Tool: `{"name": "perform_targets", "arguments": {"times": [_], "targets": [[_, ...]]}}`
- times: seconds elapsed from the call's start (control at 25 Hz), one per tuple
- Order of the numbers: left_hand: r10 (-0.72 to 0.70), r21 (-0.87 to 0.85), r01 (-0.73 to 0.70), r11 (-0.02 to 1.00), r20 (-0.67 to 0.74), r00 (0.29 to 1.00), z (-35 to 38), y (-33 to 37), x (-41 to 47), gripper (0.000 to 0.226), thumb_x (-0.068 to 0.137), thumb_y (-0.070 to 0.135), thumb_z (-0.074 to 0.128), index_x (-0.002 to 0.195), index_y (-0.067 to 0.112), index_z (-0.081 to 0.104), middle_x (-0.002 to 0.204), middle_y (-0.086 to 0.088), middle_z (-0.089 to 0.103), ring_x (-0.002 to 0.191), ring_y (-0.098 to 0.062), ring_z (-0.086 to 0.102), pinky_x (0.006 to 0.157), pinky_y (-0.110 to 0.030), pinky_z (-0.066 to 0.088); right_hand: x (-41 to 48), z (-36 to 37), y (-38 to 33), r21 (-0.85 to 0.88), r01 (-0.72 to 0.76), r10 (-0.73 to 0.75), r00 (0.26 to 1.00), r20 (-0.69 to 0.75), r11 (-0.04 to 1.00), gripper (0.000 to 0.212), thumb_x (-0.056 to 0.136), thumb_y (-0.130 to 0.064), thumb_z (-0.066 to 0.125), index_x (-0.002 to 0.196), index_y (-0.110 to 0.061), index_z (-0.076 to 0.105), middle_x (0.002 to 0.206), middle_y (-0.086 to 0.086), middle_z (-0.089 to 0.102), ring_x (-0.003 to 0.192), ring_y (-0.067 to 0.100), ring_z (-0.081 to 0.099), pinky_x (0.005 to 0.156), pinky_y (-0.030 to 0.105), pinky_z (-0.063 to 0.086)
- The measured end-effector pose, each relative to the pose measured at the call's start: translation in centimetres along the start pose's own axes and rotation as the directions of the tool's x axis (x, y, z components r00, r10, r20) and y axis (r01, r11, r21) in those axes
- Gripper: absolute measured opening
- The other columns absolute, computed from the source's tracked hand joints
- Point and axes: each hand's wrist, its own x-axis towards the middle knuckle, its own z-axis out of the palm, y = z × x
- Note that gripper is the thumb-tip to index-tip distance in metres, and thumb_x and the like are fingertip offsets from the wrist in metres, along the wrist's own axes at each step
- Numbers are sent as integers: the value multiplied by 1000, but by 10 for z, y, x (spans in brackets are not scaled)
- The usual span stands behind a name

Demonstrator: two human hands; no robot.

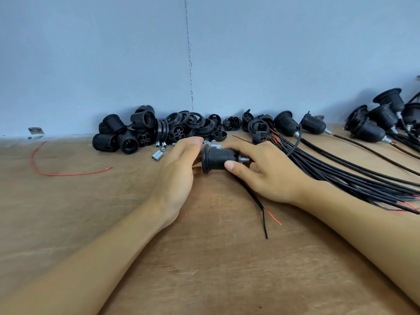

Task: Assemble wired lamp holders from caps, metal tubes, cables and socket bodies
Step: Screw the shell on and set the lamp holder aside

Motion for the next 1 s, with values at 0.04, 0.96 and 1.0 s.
{"name": "perform_targets", "arguments": {"times": [0.04, 0.96, 1.0], "targets": [[20, -29, -20, 999, -6, 1000, 1, 2, -2, 44, 76, 63, 58, 107, 34, 71, 121, 7, 73, 116, -9, 66, 107, -39, 47, 0, 1, 2, -28, -3, 3, 1000, -15, 1000, 35, 100, -37, 57, 134, -28, 59, 64, -29, 56, 56, 0, 54, 59, 13, 31], [29, 113, -34, 993, 42, 999, 7, 1, -10, 54, 97, 71, 22, 110, 43, 66, 89, 18, 78, 111, 25, 50, 118, -39, 29, -3, 1, 10, 18, -70, 71, 988, -138, 997, 33, 97, -46, 52, 124, -31, 61, 59, -24, 59, 52, 1, 55, 52, 15, 33], [15, 127, -17, 992, 14, 1000, 7, -2, -9, 53, 98, 70, 22, 108, 42, 66, 88, 17, 78, 109, 23, 52, 117, -37, 30, -3, 2, 9, 27, -68, 71, 985, -156, 997, 34, 97, -47, 50, 125, -30, 61, 58, -24, 57, 50, 3, 55, 51, 16, 34]]}}
